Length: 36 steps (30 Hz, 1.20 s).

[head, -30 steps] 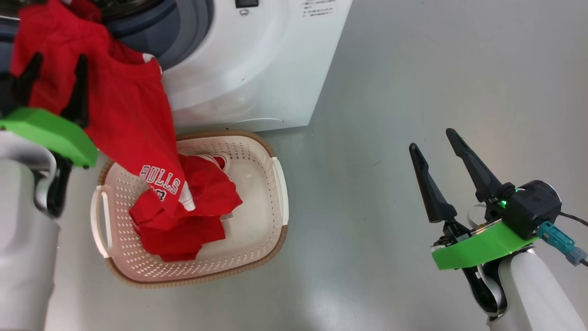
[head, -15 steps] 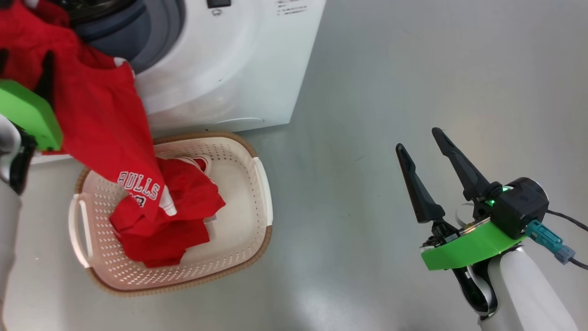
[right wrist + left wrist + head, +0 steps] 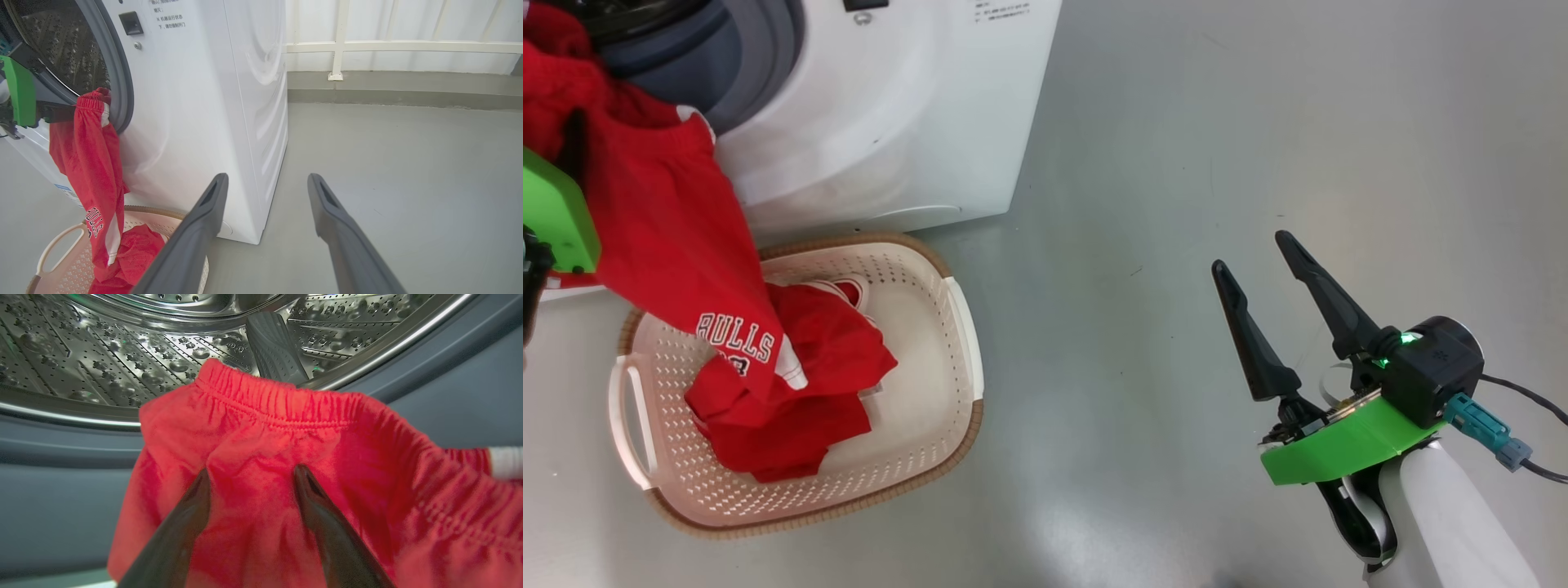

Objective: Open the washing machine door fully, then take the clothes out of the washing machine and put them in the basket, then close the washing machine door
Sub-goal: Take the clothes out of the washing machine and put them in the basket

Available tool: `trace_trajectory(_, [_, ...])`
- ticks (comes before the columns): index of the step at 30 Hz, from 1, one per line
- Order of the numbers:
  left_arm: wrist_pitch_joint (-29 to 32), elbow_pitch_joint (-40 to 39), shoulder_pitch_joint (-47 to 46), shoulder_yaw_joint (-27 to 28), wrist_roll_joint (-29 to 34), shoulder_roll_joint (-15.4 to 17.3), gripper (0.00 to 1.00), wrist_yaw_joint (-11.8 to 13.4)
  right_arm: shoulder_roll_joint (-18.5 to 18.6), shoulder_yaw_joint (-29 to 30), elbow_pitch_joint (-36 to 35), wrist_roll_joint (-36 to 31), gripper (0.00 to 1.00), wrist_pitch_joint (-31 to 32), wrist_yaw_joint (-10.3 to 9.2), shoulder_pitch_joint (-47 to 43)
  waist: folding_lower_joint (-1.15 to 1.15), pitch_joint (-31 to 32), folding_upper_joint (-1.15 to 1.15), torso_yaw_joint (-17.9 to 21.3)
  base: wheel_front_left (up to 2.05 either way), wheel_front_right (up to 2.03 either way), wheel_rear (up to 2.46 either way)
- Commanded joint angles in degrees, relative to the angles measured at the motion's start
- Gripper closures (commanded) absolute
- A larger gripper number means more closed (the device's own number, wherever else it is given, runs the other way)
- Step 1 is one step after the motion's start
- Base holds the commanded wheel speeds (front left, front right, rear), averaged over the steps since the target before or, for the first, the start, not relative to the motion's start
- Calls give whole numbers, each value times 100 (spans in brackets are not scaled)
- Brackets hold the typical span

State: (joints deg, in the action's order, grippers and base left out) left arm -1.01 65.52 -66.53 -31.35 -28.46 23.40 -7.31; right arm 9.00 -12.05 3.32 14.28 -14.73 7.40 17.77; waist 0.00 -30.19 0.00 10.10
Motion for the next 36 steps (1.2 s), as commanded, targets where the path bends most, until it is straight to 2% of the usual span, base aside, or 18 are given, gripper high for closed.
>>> trace_trajectory(1, [-11, -42, -214, 70, -56, 323, 0, -18, -1, -112, -125, 59, 0, -27, 9, 13, 0, 3, 0, 10, 0, 0, 0])
trace_trajectory(2, [-17, -20, -227, 24, -89, 326, 0, -18, 1, -113, -125, 62, 0, -27, 9, 16, 0, 1, 0, 16, 0, 0, 0])
trace_trajectory(3, [-27, 1, -240, -19, -122, 329, 5, -18, 3, -115, -124, 63, 0, -27, 9, 21, 0, 0, 0, 23, 0, 0, 0])
trace_trajectory(5, [-41, 44, -256, -102, -189, 329, 59, -18, 5, -114, -124, 63, 0, -27, 9, 29, 0, 2, 0, 32, 0, 0, 0])
trace_trajectory(7, [-61, 83, -266, -174, -258, 330, 100, -18, 5, -115, -124, 63, 0, -27, 9, 31, 0, 5, 0, 38, 0, 0, 0])
trace_trajectory(12, [-207, 138, -287, -291, -456, 322, 100, -18, 6, -91, -126, 58, 0, -27, 9, 29, 0, 17, 0, 28, 0, 0, 0])
trace_trajectory(26, [-1319, -310, 4, -359, -1178, 193, 100, -18, 62, 72, -168, 24, 0, -27, 9, -44, 0, 145, 0, -214, 0, 0, 0])
trace_trajectory(29, [-1388, -579, 139, -326, -1194, 210, 100, -18, 80, 116, -183, 19, 0, -27, 9, -76, 0, 172, 0, -275, 0, 0, 0])
trace_trajectory(36, [-1397, -2096, 825, 556, -792, 264, 100, 127, 114, 214, -225, -5, 0, -27, 9, -131, 0, 192, 0, -415, 0, 0, 0])
